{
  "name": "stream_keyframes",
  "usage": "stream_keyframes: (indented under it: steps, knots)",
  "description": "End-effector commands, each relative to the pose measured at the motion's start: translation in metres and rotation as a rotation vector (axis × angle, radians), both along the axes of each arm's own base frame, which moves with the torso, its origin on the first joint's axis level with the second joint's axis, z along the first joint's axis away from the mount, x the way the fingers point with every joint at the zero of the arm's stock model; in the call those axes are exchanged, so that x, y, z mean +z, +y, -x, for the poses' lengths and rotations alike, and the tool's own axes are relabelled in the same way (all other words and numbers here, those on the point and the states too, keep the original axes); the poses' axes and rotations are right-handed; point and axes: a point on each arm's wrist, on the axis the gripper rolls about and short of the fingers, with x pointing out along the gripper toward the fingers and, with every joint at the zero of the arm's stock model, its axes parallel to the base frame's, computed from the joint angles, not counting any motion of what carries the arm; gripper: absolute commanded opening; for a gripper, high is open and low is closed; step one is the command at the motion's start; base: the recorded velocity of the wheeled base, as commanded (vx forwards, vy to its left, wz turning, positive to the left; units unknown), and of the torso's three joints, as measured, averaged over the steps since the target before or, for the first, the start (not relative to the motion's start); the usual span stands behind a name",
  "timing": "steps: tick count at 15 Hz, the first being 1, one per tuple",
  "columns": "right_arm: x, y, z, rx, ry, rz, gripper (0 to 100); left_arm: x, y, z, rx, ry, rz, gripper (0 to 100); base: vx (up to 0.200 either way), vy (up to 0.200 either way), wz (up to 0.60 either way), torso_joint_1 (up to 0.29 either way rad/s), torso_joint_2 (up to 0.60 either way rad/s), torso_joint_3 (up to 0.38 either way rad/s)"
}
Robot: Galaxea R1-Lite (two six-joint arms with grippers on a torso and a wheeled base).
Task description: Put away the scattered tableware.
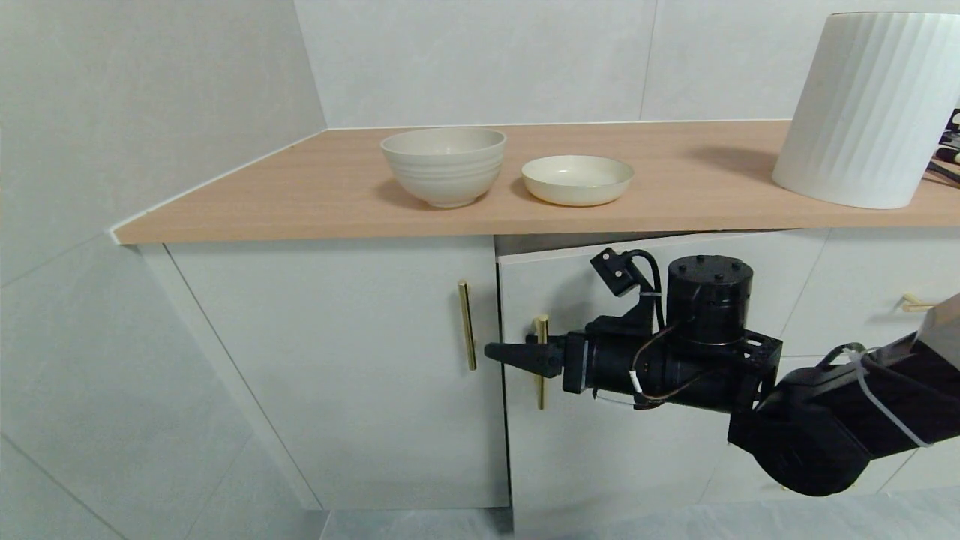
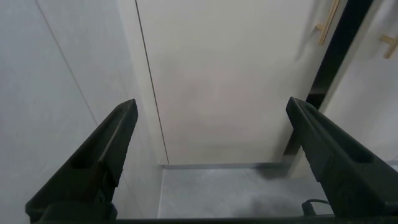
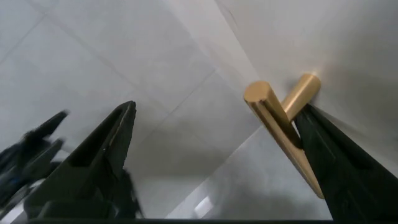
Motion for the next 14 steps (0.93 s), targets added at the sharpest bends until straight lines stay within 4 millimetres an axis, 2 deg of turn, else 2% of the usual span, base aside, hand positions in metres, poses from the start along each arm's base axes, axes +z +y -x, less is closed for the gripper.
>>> stream_keyframes:
  steps: [1, 5, 12, 14]
  knots:
    - [0.01, -0.01, 0.009, 0.031, -0.007, -0.011, 100, 0.0, 0.0, 0.0, 0.0, 0.0, 0.0, 100, 0.0, 0.0, 0.0, 0.0, 0.0, 0.0]
    - [0.019, -0.029, 0.017, 0.143, 0.05, 0.007, 100, 0.0, 0.0, 0.0, 0.0, 0.0, 0.0, 100, 0.0, 0.0, 0.0, 0.0, 0.0, 0.0]
    - [0.017, -0.033, 0.021, 0.161, 0.057, 0.008, 100, 0.001, 0.0, 0.0, 0.0, -0.008, -0.003, 100, 0.0, 0.0, 0.0, 0.0, 0.0, 0.0]
    - [0.019, -0.034, 0.023, 0.163, 0.053, 0.006, 100, 0.012, 0.0, 0.003, -0.009, -0.049, -0.002, 100, 0.0, 0.0, 0.0, 0.0, 0.0, 0.0]
